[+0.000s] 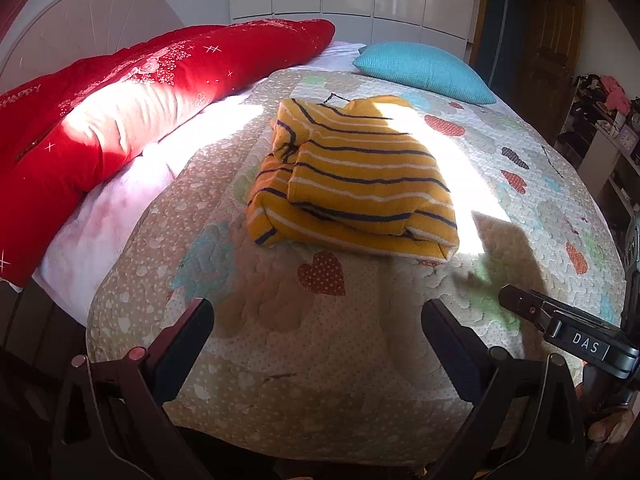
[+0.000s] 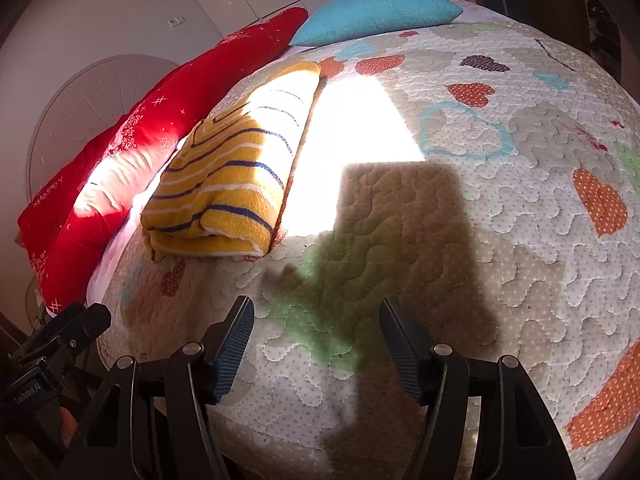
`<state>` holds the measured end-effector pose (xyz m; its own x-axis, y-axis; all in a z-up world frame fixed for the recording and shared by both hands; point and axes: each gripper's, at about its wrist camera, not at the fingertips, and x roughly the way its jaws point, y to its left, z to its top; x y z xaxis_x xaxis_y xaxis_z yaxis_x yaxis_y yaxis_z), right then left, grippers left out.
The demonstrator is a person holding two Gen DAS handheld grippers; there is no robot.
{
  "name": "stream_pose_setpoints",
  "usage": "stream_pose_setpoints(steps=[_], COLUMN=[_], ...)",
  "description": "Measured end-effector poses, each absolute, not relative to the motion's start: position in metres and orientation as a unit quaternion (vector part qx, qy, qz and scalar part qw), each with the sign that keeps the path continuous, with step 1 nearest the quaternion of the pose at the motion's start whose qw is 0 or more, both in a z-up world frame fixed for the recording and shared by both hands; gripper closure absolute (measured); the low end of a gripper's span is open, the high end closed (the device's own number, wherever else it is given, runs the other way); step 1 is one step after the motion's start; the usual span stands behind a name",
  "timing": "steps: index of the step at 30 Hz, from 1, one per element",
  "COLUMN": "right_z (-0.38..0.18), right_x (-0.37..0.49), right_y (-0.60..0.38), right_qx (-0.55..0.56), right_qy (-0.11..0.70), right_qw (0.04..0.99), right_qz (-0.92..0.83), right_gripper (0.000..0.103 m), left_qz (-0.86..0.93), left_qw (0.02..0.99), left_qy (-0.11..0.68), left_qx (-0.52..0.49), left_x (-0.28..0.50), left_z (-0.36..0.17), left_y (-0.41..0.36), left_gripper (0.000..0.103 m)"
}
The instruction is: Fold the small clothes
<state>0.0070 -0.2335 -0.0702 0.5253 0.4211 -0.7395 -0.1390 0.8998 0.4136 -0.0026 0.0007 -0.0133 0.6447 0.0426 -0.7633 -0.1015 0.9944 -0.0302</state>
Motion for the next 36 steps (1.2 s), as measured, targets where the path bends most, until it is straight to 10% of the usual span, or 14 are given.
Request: stream_pose_setpoints(steps=[36], right_z=[-0.071], right_x=[0.002], right_y=[-0.235], right_qx=[0.156], right_qy=[0.463], right_qw=[0.858], right_qz=[0.158], right_gripper=[0.032], left_qz=[0.052], left_qw=[0.915], left_qy=[0.399], left_qx=[-0.012], left_x=[-0.009], left_z=[-0.008], left_y=[-0.009], left_gripper=[0.000])
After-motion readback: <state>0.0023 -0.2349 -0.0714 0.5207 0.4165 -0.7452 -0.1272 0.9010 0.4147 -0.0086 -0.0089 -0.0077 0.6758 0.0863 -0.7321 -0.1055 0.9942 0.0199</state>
